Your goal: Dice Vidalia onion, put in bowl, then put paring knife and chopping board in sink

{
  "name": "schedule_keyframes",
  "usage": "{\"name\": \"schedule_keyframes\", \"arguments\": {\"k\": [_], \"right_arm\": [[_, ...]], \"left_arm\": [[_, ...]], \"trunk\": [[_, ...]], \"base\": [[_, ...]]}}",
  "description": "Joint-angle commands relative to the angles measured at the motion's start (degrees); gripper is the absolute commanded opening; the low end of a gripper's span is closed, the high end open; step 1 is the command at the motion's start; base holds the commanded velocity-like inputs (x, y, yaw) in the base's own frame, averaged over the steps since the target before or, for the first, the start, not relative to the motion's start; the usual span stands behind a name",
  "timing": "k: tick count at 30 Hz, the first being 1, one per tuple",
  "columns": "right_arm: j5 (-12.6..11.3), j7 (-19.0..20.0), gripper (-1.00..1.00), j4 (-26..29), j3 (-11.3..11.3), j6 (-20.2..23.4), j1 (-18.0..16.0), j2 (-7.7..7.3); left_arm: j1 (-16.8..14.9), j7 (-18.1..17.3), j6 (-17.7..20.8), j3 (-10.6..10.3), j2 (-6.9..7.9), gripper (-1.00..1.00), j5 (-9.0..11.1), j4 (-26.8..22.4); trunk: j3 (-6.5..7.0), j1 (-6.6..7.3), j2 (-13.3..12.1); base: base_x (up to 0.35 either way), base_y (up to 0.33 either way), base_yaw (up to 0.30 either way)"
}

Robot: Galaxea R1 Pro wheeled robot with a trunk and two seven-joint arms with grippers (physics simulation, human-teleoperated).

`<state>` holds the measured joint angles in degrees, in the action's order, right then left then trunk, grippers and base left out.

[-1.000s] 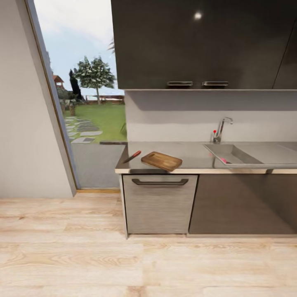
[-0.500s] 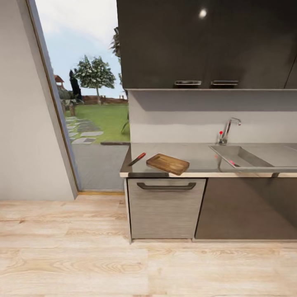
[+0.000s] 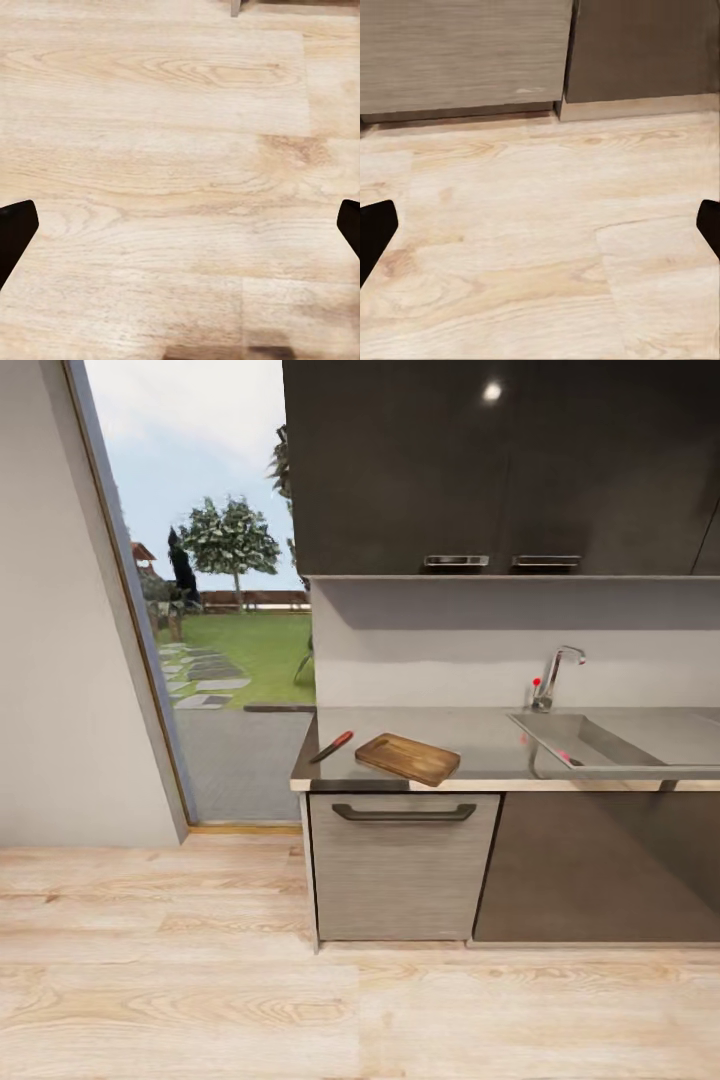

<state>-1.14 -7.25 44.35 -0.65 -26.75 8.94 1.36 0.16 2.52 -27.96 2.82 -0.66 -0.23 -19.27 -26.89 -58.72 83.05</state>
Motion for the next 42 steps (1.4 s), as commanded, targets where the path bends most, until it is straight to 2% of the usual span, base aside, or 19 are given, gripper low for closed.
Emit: {"name": "schedule_keyframes", "arguments": {"k": [1,2,4,6,8,9,12,17,21,23,26,27,29,30,35,38,39,42], "right_arm": [[-0.1,-0.8,1.0,1.7,-0.1,0.9,0.0,0.04],[-0.1,-2.2,1.0,4.8,-0.1,3.4,0.0,0.04],[-0.1,-4.9,1.0,15.0,-0.1,12.7,0.0,0.03],[-0.1,-6.3,1.0,25.0,-0.1,19.5,0.0,-0.01],[-0.1,-6.9,1.0,30.6,-0.1,22.6,0.0,-0.03],[0.1,-7.4,1.0,35.1,-0.1,25.5,0.0,-0.03],[1.9,-9.0,1.0,42.0,-0.1,31.6,0.0,-0.04],[4.8,-11.1,1.0,45.7,-0.1,35.1,-1.4,0.02],[6.1,-12.3,1.0,46.9,-0.1,36.4,-5.2,0.04],[6.4,-12.7,1.0,47.6,-0.1,39.1,-7.5,0.04],[6.5,-13.6,1.0,48.3,0.0,47.3,-14.3,0.05],[6.6,-13.7,1.0,48.4,0.0,48.5,-15.5,0.05],[6.6,-13.9,1.0,48.5,0.0,55.5,-23.2,0.05],[6.6,-13.9,1.0,48.5,0.0,57.8,-25.9,0.05],[6.5,-13.9,1.0,48.5,0.1,63.4,-33.0,0.08],[6.4,-13.8,1.0,48.5,0.2,67.1,-38.6,0.35],[6.4,-13.8,1.0,48.4,0.3,67.7,-39.4,0.39],[6.3,-13.8,1.0,48.1,0.4,72.4,-44.8,0.78]], "left_arm": [[0.0,-0.1,-0.1,0.3,-0.04,1.0,0.0,-0.1],[0.0,-0.1,-0.1,0.3,-0.04,1.0,0.0,-0.1],[0.0,-0.1,-0.1,0.3,-0.04,1.0,0.0,-0.1],[0.0,-0.1,0.0,0.3,-0.04,1.0,0.0,-0.1],[0.0,-0.1,0.0,0.3,-0.04,1.0,0.0,-0.1],[0.0,-0.1,0.0,0.3,-0.04,1.0,0.0,-0.1],[0.0,-0.1,0.0,0.3,-0.02,1.0,0.0,-0.1],[0.0,-0.1,0.0,0.4,-0.03,1.0,0.0,-0.1],[0.0,-0.1,0.0,0.3,-0.04,1.0,0.0,-0.1],[0.0,-0.1,0.0,0.3,-0.04,1.0,0.0,-0.1],[0.0,-0.1,0.0,0.3,-0.04,1.0,0.0,-0.1],[0.0,-0.1,0.0,0.3,-0.04,1.0,0.0,-0.1],[0.0,-0.1,0.0,0.3,-0.04,1.0,0.0,0.0],[0.0,-0.1,0.0,0.3,-0.04,1.0,0.0,0.0],[0.0,-0.1,0.1,0.3,-0.04,1.0,0.0,0.0],[0.0,-0.1,0.1,0.3,-0.04,1.0,0.0,0.0],[0.0,-0.1,0.1,0.3,-0.04,1.0,0.0,0.0],[0.0,-0.1,0.1,0.3,-0.04,1.0,0.0,0.1]], "trunk": [[-0.04,0.0,0.0],[-0.04,0.0,0.0],[-0.04,0.0,0.0],[-0.04,0.0,0.0],[-0.04,0.0,0.0],[-0.04,0.0,0.0],[-0.04,0.0,0.0],[-0.04,0.0,0.0],[-0.04,0.0,0.0],[-0.04,0.0,0.0],[-0.04,0.0,0.0],[-0.04,0.0,0.0],[-0.04,0.0,0.0],[-0.04,0.0,0.0],[-0.04,0.0,0.0],[-0.04,0.0,0.0],[-0.04,0.0,0.0],[-0.04,0.0,0.0]], "base": [[0.0,0.0,0.0],[0.0,0.0,0.0],[0.0,0.0,0.0],[0.0,0.0,0.0],[0.0,0.0,0.0],[0.0,0.0,0.0],[0.0,0.0,0.0],[0.0,0.0,0.0],[0.0,0.0,0.0],[0.0,0.0,0.0],[0.0,0.0,0.0],[0.0,0.0,0.0],[0.0,0.0,0.0],[0.0,0.0,0.0],[0.0,0.0,0.0],[0.0,0.0,0.0],[0.0,0.0,0.0],[0.0,0.0,0.0]]}}
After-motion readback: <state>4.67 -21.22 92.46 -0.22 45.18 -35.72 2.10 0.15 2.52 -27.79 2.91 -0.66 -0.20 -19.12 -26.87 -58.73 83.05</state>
